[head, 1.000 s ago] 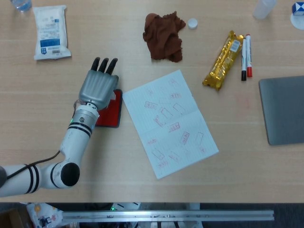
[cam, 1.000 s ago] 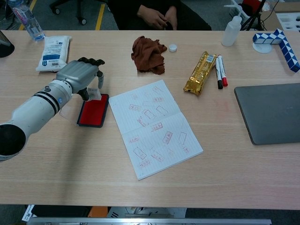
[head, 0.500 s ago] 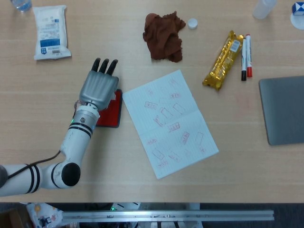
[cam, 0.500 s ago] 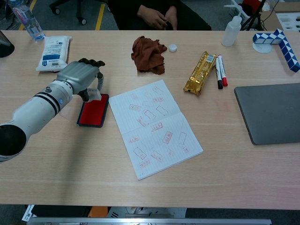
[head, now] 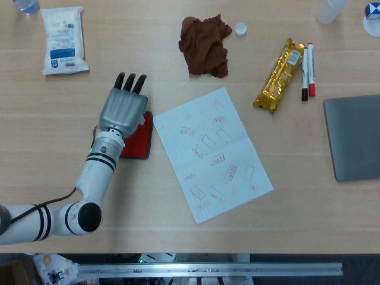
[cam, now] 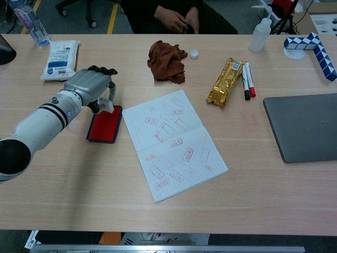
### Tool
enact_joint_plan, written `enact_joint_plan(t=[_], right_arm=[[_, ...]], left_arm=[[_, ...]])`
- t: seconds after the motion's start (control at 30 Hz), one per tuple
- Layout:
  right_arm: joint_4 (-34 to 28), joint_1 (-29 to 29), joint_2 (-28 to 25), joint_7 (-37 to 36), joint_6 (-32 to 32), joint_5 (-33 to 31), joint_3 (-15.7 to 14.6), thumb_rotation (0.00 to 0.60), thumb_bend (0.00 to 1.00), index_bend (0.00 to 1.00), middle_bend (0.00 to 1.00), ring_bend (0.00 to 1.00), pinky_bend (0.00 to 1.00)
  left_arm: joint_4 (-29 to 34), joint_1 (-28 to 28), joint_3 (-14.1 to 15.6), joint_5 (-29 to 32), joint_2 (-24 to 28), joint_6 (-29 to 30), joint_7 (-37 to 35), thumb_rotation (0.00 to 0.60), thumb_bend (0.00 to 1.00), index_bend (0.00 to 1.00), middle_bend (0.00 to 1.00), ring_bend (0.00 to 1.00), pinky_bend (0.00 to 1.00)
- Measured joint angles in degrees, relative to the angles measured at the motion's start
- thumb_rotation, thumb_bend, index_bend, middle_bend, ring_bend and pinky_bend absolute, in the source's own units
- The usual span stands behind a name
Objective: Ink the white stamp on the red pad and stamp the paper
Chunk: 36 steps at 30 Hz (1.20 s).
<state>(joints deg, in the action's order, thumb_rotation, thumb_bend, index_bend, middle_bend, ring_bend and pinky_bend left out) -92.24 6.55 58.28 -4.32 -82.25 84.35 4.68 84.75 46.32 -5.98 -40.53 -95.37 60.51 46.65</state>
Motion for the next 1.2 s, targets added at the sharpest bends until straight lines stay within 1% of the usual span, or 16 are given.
enact_joint_plan(t=[0.37, 0.57, 0.77, 0.9, 1.03, 1.2], right_arm=[[0.3, -0.1, 0.12, -0.35, -0.05, 0.03, 0.02, 0.6, 0.22, 0.41, 0.47, 0.33, 0.35], [0.45, -0.08, 0.25, -0.48, -0.11, 0.15, 0.07, 0.6, 0.22, 0.41, 0.47, 0.33, 0.35], [0.46, 0.03, 0.41, -0.41, -0.03, 0.38, 0.04, 0.6, 0.22, 0.41, 0.47, 0.33, 0.35], [0.36, 0.06, 0.48, -0.25, 0.0, 0.43, 0.02, 0.6, 0.22, 0.41, 0.47, 0.33, 0.35], [0.27, 0.06, 0.51, -0.15, -0.01, 0.52, -0.02, 0.6, 0.22, 0.41, 0.47, 0.33, 0.35], [0.21, -0.04, 0.49, -0.06, -0.07, 0.44, -0.05, 0.6, 0.22, 0.41, 0.47, 0.33, 0.35]], left_arm=[[0.57, 0.05, 0.14, -1.09, 0.41, -0.44, -1.22, 0.6, 0.34, 0.56, 0.07, 0.0, 0.01], [3.06, -0.3, 0.51, -2.66, 2.51, -0.58, -2.45, 0.6, 0.34, 0.57, 0.08, 0.0, 0.01], [6.11, -1.22, 2.0, -6.49, 5.91, -0.67, -4.28, 0.6, 0.34, 0.58, 0.08, 0.0, 0.01], [6.95, -2.27, 3.93, -9.52, 7.56, -0.67, -5.64, 0.6, 0.34, 0.58, 0.08, 0.0, 0.01], [6.67, -2.87, 5.27, -10.87, 7.72, -0.9, -5.86, 0.6, 0.34, 0.58, 0.08, 0.0, 0.01], [5.33, -2.94, 5.71, -11.18, 6.54, -1.49, -5.45, 0.6, 0.34, 0.59, 0.08, 0.0, 0.01]])
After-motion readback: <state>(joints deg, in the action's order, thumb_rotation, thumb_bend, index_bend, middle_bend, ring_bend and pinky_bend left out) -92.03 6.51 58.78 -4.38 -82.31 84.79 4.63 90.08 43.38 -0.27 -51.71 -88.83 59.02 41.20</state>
